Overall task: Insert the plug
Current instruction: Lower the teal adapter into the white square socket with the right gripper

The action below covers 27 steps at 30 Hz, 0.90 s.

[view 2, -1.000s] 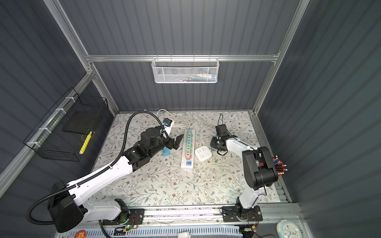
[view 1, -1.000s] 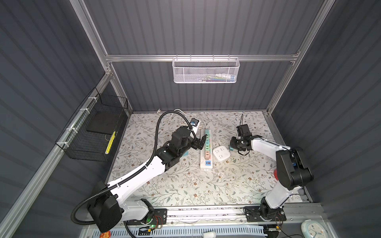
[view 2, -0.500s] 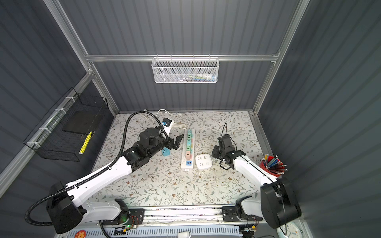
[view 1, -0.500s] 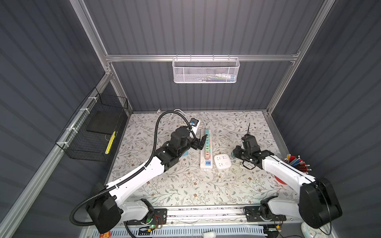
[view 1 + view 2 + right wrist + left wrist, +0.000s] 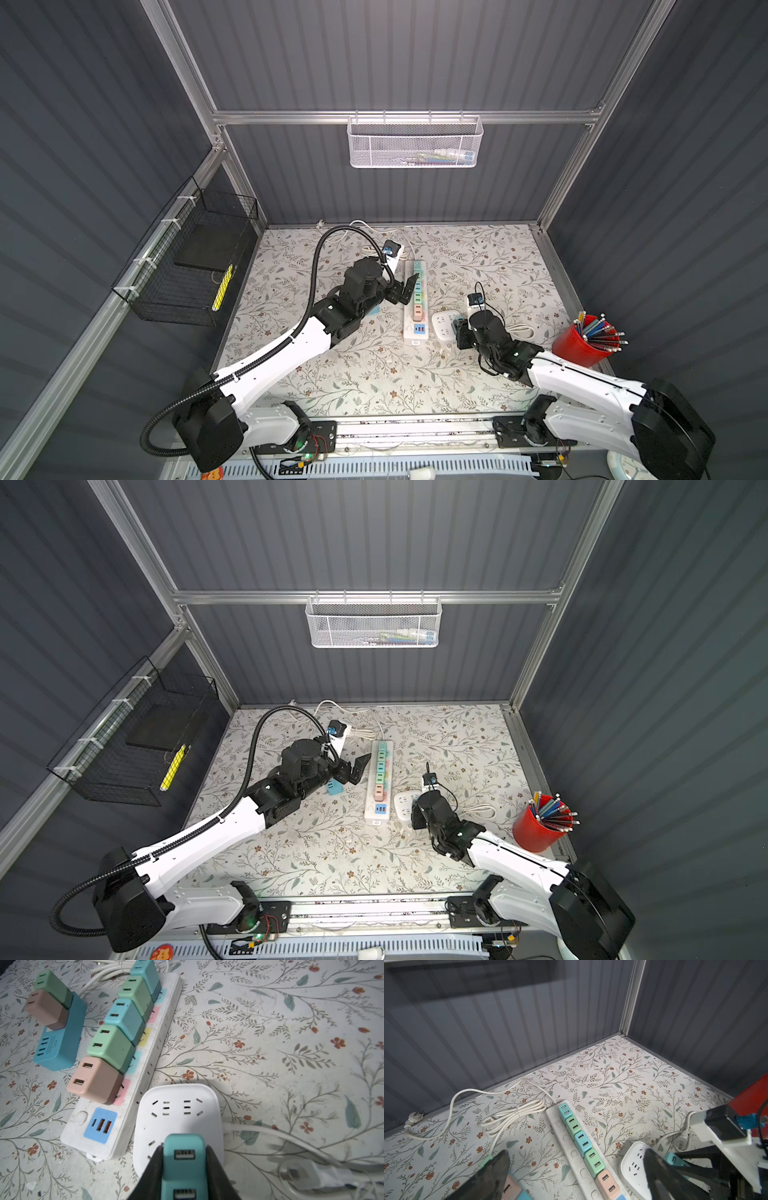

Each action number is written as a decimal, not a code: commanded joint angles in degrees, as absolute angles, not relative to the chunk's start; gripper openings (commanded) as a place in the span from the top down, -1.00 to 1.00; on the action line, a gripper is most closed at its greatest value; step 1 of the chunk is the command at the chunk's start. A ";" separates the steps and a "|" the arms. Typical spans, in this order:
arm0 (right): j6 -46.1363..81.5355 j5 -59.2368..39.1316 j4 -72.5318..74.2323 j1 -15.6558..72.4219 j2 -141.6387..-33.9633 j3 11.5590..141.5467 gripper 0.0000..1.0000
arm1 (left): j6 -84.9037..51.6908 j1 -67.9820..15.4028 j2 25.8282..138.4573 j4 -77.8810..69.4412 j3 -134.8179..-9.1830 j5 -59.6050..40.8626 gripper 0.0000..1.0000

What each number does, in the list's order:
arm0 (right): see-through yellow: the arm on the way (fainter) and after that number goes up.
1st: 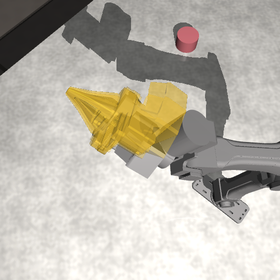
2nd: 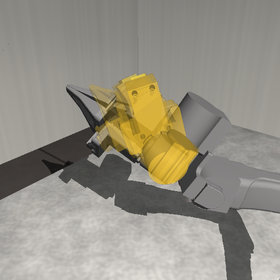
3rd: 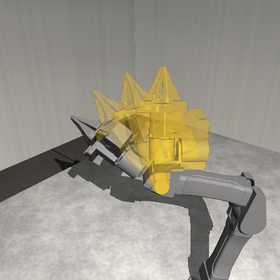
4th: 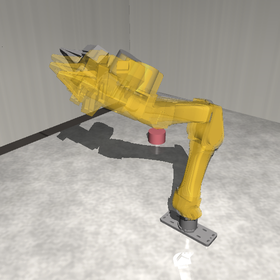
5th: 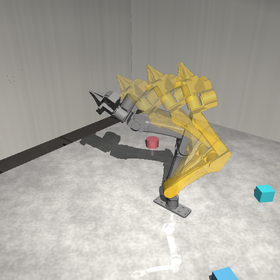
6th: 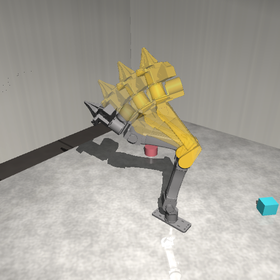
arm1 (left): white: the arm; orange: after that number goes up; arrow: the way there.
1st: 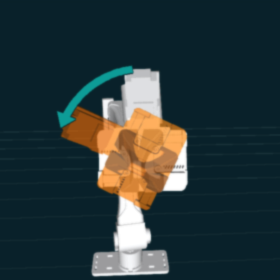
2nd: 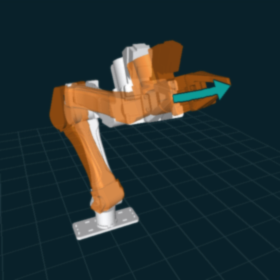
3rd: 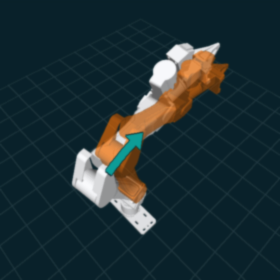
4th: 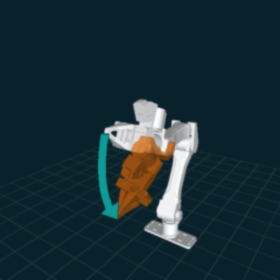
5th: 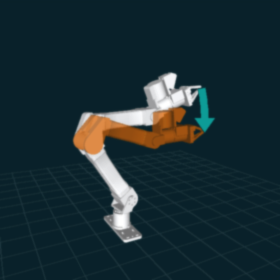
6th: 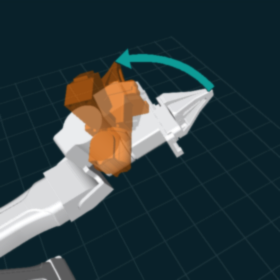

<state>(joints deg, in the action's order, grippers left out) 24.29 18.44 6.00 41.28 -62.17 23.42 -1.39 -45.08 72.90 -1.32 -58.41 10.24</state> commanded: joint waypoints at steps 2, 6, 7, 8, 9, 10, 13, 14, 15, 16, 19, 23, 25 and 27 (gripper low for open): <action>22.93 21.73 10.46 41.93 -62.71 23.71 0.62 | -1.85 -45.70 71.29 -2.65 -57.54 9.76 -1.00; 23.46 20.67 11.29 42.51 -63.72 24.12 0.62 | -2.00 -45.79 71.24 -2.57 -57.49 9.67 -1.00; 23.49 20.98 11.54 42.85 -65.65 23.90 0.62 | -2.02 -45.79 71.28 -2.58 -57.61 9.62 -1.00; 23.57 21.05 11.73 42.94 -65.93 23.67 0.62 | -2.02 -45.83 71.42 -2.55 -57.66 9.58 -1.00; 23.75 20.85 11.71 43.12 -66.16 23.55 0.62 | -2.02 -45.87 71.47 -2.59 -57.63 9.53 -1.00; 23.83 20.83 11.89 43.52 -65.97 23.25 0.62 | -1.99 -45.88 71.50 -2.62 -57.60 9.66 -1.00; 24.41 20.84 11.61 44.64 -65.83 23.12 0.62 | -1.85 -45.96 71.54 -2.57 -57.65 9.88 -1.00; 24.52 21.17 11.68 45.00 -65.59 23.03 0.62 | -1.85 -45.95 71.53 -2.49 -57.65 9.90 -1.00; 24.52 21.37 12.00 45.01 -65.62 22.87 0.62 | -1.85 -45.96 71.50 -2.47 -57.66 9.94 -1.00; 24.52 21.44 12.21 45.02 -65.95 22.84 0.62 | -1.85 -46.04 71.44 -2.55 -57.54 9.89 -1.00; 25.35 21.45 11.14 45.50 -66.60 22.83 0.62 | -1.76 -46.05 71.38 -2.47 -57.64 10.08 -1.00; 25.57 23.81 12.23 45.90 -67.57 21.20 0.62 | -1.68 -46.05 71.19 -2.48 -57.54 10.28 -1.00; 24.61 24.80 11.50 46.01 -67.61 21.75 0.62 | -1.58 -46.05 71.19 -2.55 -57.50 10.26 -1.00; 23.81 25.10 9.78 46.10 -67.75 22.73 0.62 | -1.58 -46.05 71.36 -2.53 -57.52 10.45 -0.99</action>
